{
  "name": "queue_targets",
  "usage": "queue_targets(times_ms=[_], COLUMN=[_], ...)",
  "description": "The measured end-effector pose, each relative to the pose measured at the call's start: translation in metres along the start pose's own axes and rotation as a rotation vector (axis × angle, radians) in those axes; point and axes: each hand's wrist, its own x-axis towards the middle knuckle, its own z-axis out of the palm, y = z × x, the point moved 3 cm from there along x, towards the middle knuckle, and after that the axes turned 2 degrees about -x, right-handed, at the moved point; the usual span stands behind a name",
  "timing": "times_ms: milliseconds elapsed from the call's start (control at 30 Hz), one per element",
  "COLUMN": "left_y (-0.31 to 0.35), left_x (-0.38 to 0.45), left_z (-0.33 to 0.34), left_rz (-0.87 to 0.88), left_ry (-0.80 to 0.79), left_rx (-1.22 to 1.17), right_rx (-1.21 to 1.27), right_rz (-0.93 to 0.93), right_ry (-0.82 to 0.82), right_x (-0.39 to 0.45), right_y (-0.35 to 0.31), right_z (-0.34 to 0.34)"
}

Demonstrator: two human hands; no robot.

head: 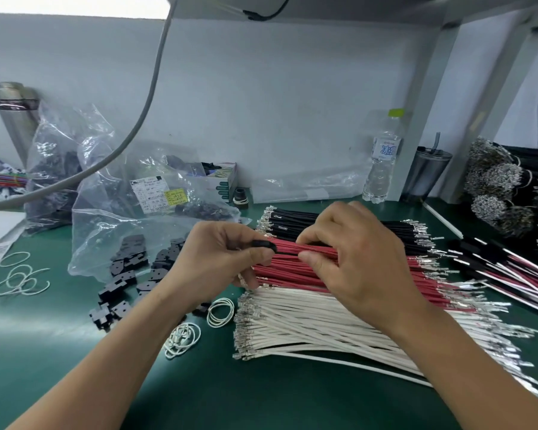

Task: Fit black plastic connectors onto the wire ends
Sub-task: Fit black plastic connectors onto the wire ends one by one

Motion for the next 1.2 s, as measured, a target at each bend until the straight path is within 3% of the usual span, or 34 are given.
queue_targets(times_ms=[133,200,333,467,567,800,1000,1200], left_y=[-0.004,-0.003,-0.002,-0.003,-0.003,-0.002,-0.001,0.0], left_x=[0.001,0.001,0.001,0.002,0.001,0.001,0.001,0.001], left_z=[-0.005,-0.003,-0.001,-0.003,-0.003,-0.001,-0.002,-0.002], left_rz=[-0.026,-0.024,-0.036,-0.048,-0.065,-0.093,-0.088,-0.071], left_ry=[0.055,0.044,0.036,0.035,0.021,-0.013,-0.021,-0.035], left_rx=[-0.006,0.005,-0.013,-0.081,-0.117,-0.134,-0.18,-0.208], right_rx=[0.128,0.195,0.267,0.583,0.673,0.503,0.468,0.243], right_rz=[0.044,0.088,0.132,0.317,0.382,0.309,0.267,0.118], right_ry=[-0.376,-0.412,-0.399,-0.363,-0.376,-0.386,-0.091,-0.015], right_x=[-0.019,-0.022,-0.022,-0.017,-0.017,-0.019,-0.013,-0.017], right_y=[-0.016,-0.016,-0.012,-0.002,0.002,-0.001,0.004,-0.002], right_z=[0.022,0.03,0.033,0.03,0.029,0.03,0.016,0.015])
